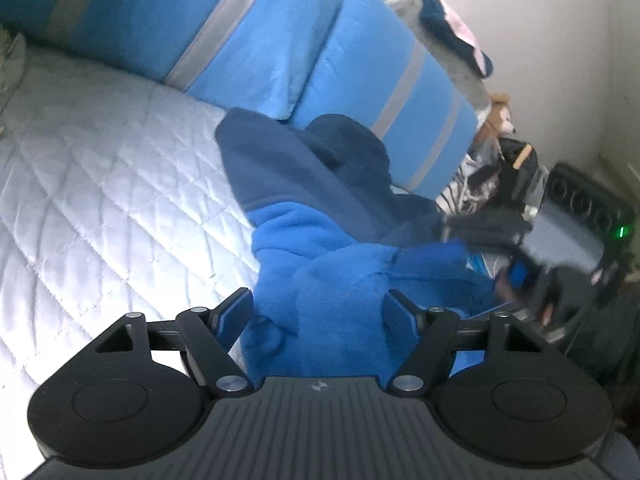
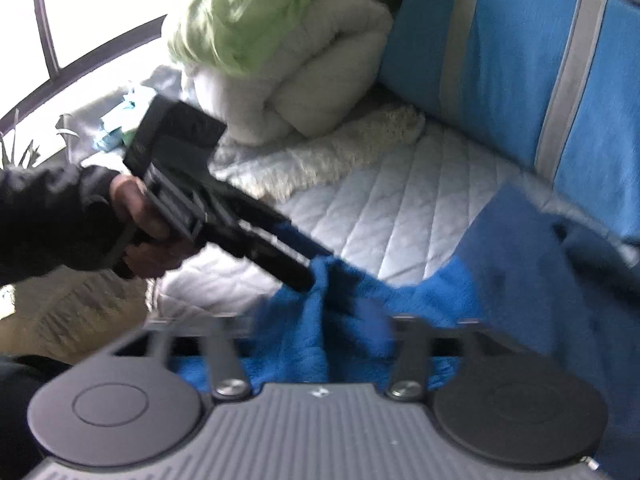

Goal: Fold clothes
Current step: 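Close the left gripper on the fleece beside the right gripper, then lift the hoodie with both grippers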

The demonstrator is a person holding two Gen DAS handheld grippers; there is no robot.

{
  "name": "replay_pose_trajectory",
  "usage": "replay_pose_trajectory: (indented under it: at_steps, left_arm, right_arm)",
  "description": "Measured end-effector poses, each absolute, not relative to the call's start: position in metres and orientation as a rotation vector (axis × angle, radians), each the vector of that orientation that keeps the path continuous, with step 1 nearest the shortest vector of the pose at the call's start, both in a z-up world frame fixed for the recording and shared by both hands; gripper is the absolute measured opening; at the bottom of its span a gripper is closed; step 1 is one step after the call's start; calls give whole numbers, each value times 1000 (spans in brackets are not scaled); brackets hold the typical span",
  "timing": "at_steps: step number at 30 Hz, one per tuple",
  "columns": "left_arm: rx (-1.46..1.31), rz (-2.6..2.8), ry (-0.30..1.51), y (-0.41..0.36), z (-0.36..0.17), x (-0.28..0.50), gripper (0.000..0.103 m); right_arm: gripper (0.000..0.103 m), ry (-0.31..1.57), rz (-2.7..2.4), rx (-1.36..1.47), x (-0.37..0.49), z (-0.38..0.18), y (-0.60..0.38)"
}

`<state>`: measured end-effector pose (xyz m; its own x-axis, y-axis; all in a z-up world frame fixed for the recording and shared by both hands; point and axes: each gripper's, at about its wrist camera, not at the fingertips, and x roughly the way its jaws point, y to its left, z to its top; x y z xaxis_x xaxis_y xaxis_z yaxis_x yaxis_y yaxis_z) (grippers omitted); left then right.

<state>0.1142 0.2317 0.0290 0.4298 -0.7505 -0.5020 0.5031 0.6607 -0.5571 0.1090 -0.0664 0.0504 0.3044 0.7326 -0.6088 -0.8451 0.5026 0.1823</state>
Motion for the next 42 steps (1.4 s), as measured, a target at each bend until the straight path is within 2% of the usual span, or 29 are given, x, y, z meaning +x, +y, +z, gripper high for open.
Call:
replay_pose_trajectory:
  at_steps: [4, 7, 9, 10, 11, 16, 25, 27, 29, 34, 35, 36, 37, 40, 42]
  left_arm:
    - [-209, -803, 751, 216, 40, 101, 72]
    - [-154, -826, 761, 207, 39, 102, 72]
    - [-167, -838, 785, 208, 34, 107, 72]
    - [-180, -844, 793, 209, 31, 111, 72]
    - [-190, -836, 791, 211, 30, 113, 72]
    - [-211, -896, 771, 209, 35, 108, 72]
    - [-207, -937, 762, 208, 38, 106, 70]
    - [-201, -926, 762, 210, 37, 107, 55]
    - [-195, -916, 761, 211, 37, 107, 50]
    - [-136, -943, 777, 210, 38, 107, 50]
    - [-111, -945, 784, 208, 38, 107, 40]
    - [-88, -946, 789, 207, 38, 106, 22]
    - [-69, -942, 782, 205, 40, 104, 21]
    - [-13, -926, 739, 200, 47, 92, 18]
    - [11, -905, 695, 201, 56, 81, 17]
  right_arm:
    - [81, 715, 1081, -194, 105, 60, -77]
    - [79, 799, 1165, -189, 108, 49, -78]
    - [54, 833, 1177, -192, 110, 39, -77]
    - [37, 853, 1175, -192, 112, 34, -77]
    - [30, 868, 1162, -185, 114, 30, -77]
    - [18, 850, 1117, -185, 114, 25, -70]
    - [18, 848, 1093, -218, 113, 17, -60]
    - [18, 850, 1093, -214, 113, 17, -62]
    - [18, 854, 1094, -208, 114, 17, -65]
    - [18, 858, 1095, -203, 112, 18, -67]
    - [18, 858, 1094, -204, 112, 18, -67]
    - [18, 858, 1094, -203, 113, 19, -66]
    - [19, 857, 1094, -202, 113, 20, -66]
    - [28, 843, 1097, -205, 111, 25, -66]
    - [47, 800, 1108, -208, 106, 34, -69]
